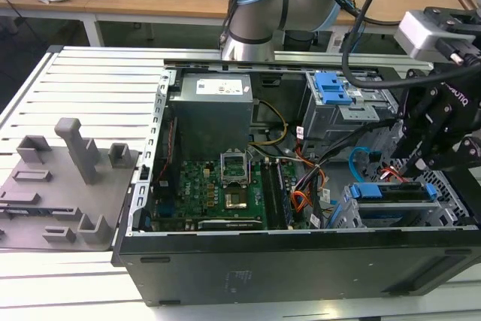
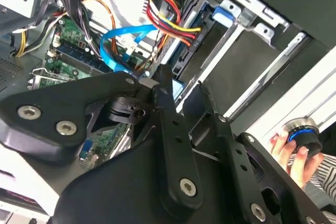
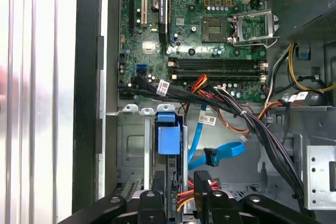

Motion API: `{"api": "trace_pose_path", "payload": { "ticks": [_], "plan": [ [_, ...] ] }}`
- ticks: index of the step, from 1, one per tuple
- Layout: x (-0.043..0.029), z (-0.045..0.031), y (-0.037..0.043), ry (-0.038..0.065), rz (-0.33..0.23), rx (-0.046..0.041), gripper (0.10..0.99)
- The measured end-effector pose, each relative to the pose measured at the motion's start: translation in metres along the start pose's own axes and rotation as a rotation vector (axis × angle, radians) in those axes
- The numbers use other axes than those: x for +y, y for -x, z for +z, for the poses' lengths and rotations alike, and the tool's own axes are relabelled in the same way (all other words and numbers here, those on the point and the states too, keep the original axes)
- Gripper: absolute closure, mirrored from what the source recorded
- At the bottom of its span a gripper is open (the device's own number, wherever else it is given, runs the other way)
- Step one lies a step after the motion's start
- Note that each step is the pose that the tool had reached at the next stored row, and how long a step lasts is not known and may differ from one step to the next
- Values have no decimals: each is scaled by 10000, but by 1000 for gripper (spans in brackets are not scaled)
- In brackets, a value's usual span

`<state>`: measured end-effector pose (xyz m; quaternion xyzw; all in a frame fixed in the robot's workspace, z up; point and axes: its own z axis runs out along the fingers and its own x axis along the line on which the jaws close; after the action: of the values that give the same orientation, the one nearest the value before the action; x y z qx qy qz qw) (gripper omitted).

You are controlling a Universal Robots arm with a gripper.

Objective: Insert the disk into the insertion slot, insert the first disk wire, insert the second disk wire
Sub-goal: 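Insert the second disk wire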

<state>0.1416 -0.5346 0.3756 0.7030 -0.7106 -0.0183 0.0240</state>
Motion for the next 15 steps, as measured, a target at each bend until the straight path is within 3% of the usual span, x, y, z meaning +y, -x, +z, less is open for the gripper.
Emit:
{"api": "trace_pose_path", "payload": {
  "ticks": [4, 10, 15],
  "plan": [
    [-14, -1, 62, 1, -2, -1, 725],
    [-22, -3, 251, 0, -5, 1, 725],
    [-22, -3, 267, 0, -47, 4, 725]
  ]
}}
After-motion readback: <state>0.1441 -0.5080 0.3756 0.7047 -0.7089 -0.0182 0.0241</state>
